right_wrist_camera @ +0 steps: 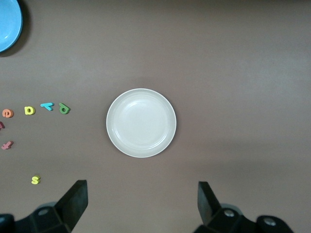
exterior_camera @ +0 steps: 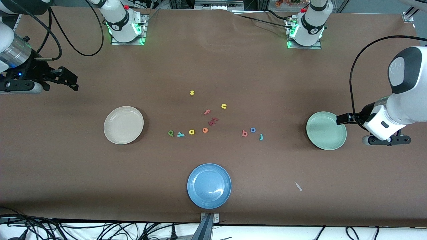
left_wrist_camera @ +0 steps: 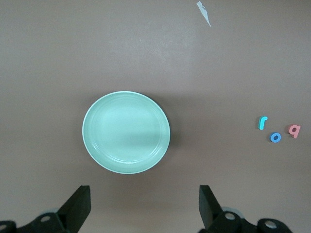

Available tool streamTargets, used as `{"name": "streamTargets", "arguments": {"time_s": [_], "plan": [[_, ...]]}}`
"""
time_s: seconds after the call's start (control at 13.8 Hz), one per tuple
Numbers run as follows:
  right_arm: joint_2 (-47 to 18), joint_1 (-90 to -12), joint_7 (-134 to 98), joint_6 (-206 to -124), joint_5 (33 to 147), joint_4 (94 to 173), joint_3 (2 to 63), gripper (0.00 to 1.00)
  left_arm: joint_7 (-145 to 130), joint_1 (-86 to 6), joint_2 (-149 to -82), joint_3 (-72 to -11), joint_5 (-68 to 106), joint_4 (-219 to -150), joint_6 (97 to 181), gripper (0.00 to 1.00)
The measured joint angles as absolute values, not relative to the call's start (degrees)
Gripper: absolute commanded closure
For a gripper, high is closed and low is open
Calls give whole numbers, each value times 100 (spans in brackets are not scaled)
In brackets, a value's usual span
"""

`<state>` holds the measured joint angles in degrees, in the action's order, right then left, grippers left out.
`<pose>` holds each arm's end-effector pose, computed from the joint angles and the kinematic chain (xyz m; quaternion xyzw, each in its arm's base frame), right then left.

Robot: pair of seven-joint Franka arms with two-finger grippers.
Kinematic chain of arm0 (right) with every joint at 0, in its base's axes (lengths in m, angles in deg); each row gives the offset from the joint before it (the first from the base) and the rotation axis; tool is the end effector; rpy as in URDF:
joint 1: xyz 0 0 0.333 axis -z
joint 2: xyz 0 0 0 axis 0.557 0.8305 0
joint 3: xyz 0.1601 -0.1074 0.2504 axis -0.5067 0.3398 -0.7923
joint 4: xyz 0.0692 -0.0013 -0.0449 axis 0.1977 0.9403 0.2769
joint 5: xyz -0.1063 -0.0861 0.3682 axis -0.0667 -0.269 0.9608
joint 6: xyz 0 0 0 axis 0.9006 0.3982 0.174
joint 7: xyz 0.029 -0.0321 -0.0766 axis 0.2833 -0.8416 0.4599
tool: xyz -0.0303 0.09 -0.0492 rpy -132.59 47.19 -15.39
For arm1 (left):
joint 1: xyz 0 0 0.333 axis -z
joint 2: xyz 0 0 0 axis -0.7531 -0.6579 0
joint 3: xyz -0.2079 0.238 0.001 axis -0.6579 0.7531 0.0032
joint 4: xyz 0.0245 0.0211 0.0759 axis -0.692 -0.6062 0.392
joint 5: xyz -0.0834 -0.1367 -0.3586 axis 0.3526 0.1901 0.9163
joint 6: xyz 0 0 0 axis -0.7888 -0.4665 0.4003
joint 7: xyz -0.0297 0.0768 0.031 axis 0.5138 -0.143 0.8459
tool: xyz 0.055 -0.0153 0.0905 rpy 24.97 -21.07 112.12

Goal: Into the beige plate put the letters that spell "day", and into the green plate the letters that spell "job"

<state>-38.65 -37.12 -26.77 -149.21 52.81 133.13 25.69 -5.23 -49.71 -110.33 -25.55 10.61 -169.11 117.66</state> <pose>0.5590 0.0443 0.5824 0.9997 0.0072 0.0233 0.0009 0.6511 -0.0161 0.4648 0.9968 0.0246 -0.0755 0.0111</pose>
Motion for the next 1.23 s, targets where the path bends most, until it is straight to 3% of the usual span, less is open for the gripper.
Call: {"name": "streamTargets", "arguments": {"time_s": [1.23], "plan": [[-3865,-3714,-2676,-14921,5281,13313,2569,0,-497,-4970,-11034,-2555,1061,-16940,11766,0]]}}
